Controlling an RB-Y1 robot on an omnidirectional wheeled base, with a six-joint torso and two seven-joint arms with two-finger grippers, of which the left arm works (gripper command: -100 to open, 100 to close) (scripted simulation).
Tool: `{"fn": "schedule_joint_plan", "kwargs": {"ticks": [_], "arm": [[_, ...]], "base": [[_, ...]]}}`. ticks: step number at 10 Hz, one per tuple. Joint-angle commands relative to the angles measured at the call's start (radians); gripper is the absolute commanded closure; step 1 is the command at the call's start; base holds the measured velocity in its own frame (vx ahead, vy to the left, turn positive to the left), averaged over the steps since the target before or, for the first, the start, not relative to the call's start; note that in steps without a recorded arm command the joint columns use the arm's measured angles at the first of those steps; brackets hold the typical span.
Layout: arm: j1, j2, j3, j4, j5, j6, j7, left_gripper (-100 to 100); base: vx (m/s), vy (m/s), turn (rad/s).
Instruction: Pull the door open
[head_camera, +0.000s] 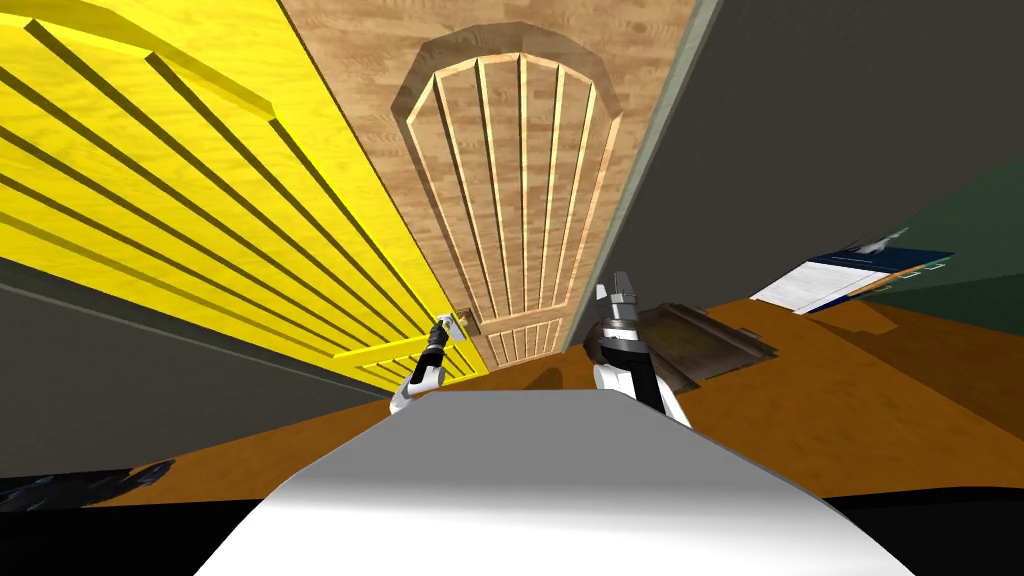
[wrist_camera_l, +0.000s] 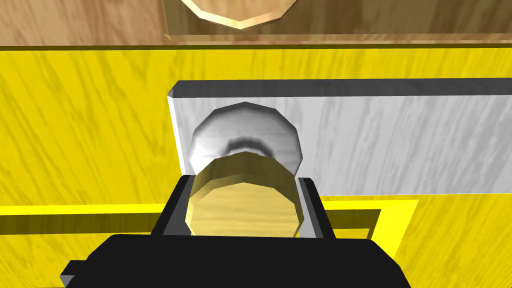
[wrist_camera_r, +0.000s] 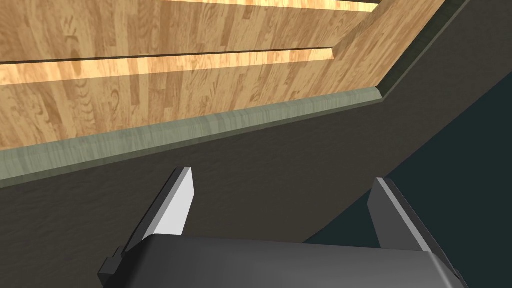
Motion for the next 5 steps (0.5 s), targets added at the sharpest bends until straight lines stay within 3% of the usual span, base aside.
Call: {"fn": "schedule_joint_plan", "kwargs": {"ticks": [1, 3, 4, 5], "arm": [[0.019, 0.015, 0.020, 0.011, 0.004, 0.003, 0.002, 100], [0.038, 0.029, 0.035, 0.017, 0.008, 0.003, 0.006, 100], [0.042, 0.018, 0.014, -0.011, 0.005, 0.003, 0.006, -100], [0.046, 0.017, 0.001, -0.021, 0.004, 0.000, 0.010, -100]], "base": [[-0.168, 0.066, 0.097], [-0.198, 0.076, 0.121], [-0.220, 0.020, -0.063], [-0.175, -0.035, -0.089]]}}
